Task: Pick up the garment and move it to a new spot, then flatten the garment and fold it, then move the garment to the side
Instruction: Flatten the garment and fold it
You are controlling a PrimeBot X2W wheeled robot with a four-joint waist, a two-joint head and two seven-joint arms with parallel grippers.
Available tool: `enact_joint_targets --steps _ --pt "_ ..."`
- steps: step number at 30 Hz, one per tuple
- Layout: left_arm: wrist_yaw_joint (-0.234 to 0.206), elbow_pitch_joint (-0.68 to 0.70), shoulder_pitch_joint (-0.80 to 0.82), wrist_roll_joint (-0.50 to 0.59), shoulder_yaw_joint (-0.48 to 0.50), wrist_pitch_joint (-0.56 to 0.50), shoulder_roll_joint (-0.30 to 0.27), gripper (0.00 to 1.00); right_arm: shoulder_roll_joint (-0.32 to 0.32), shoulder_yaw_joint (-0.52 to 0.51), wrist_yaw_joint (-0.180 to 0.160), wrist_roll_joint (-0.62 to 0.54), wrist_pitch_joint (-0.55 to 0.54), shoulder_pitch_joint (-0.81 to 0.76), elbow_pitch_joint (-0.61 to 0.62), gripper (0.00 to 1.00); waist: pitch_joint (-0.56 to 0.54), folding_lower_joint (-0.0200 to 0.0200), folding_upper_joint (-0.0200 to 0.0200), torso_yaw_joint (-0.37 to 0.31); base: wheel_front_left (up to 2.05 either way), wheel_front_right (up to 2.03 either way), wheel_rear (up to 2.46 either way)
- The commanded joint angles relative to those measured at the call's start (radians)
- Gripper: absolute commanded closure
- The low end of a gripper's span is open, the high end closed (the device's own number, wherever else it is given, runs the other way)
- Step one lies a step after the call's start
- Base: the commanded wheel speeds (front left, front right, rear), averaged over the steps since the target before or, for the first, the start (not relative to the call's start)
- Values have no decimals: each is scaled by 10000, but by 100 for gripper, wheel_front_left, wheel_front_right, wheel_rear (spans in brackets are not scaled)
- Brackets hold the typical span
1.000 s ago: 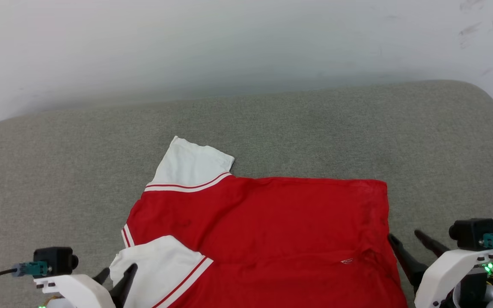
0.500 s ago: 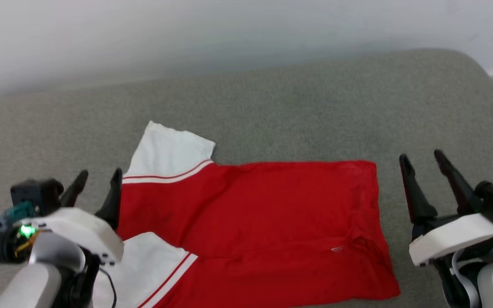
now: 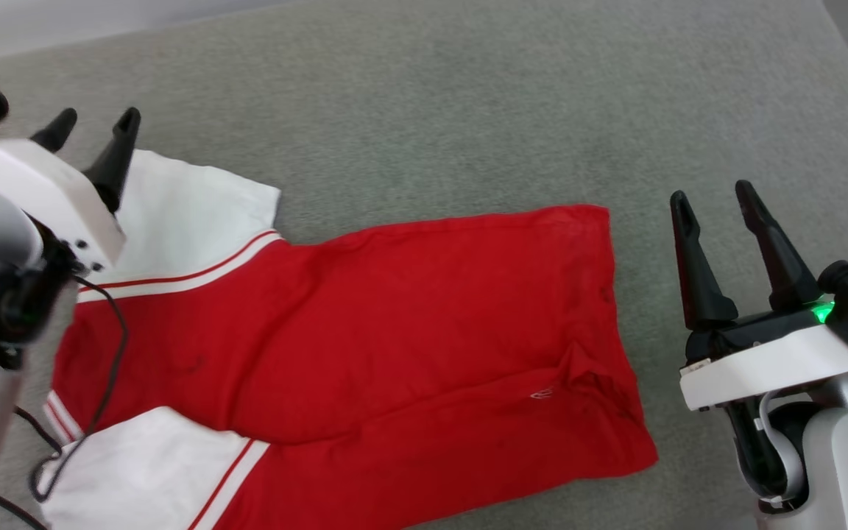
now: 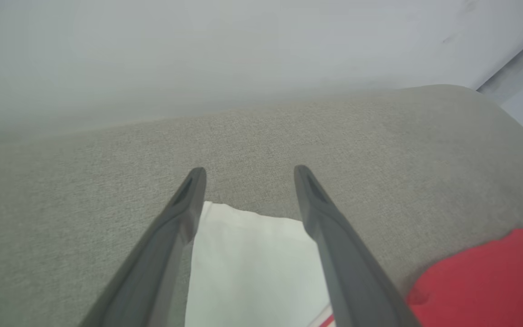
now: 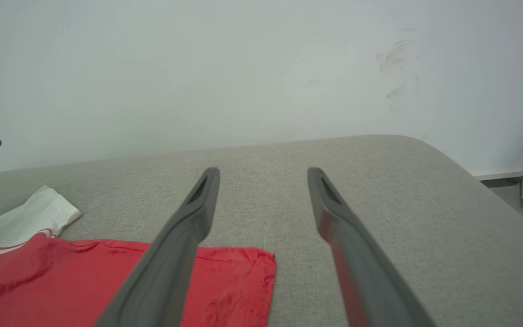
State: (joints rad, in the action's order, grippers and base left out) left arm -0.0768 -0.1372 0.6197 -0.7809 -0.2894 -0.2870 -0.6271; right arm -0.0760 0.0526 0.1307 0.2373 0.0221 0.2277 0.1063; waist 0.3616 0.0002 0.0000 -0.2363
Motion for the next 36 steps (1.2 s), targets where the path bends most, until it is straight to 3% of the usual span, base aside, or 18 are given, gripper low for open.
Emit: enact_joint_targets --steps 1,7,14,17,22,23,24,25,26,30,36 --pt "181 -226 352 -172 -66 -501 -191 0 100 49 0 43 82 138 -70 0 446 -2 0 -539 0 0 0" --pt "636 -1245 1566 -794 -525 -3590 -1141 0 213 187 0 284 389 97 -439 0 745 -2 0 -1119 0 0 0" --pt "175 -2134 2011 -982 -820 -5960 -1965 0 263 435 -1 601 769 219 -832 0 1135 -2 0 -1609 0 0 0" --pt "-51 -2479 1830 -1068 -932 -6554 -2068 0 269 528 -1 701 849 236 -998 0 1273 -2 0 -1730 0 0 0" --pt "-320 -2962 1203 -1536 -1196 -7529 -1773 0 271 664 -1 899 914 353 -1181 0 1437 -2 0 -1838 0 0 0" --pt "-391 -3026 1078 -1669 -1187 -7610 -1641 51 272 684 0 957 919 366 -1210 0 1465 -2 0 -1854 0 0 0" --pt "-451 -3068 948 -1781 -1175 -7666 -1505 65 272 703 0 995 935 392 -1225 0 1488 -2 0 -1869 0 0 0" --pt "-489 -3084 839 -1837 -1177 -7645 -1408 88 273 719 0 1004 919 413 -1248 0 1506 -2 0 -1878 0 0 0" --pt "-495 -3115 750 -1924 -1165 -7592 -1321 100 273 729 0 1037 905 430 -1262 0 1520 -2 0 -1883 0 0 0" --pt "-387 -3144 675 -2031 -1045 -7065 -1034 100 268 711 -1 1139 769 471 -1301 0 1474 -2 0 -1793 0 0 0" --pt "162 -3142 1219 -1619 -931 -5704 -837 100 -178 756 0 1627 248 720 -1518 0 1003 -2 0 -1308 0 0 0"
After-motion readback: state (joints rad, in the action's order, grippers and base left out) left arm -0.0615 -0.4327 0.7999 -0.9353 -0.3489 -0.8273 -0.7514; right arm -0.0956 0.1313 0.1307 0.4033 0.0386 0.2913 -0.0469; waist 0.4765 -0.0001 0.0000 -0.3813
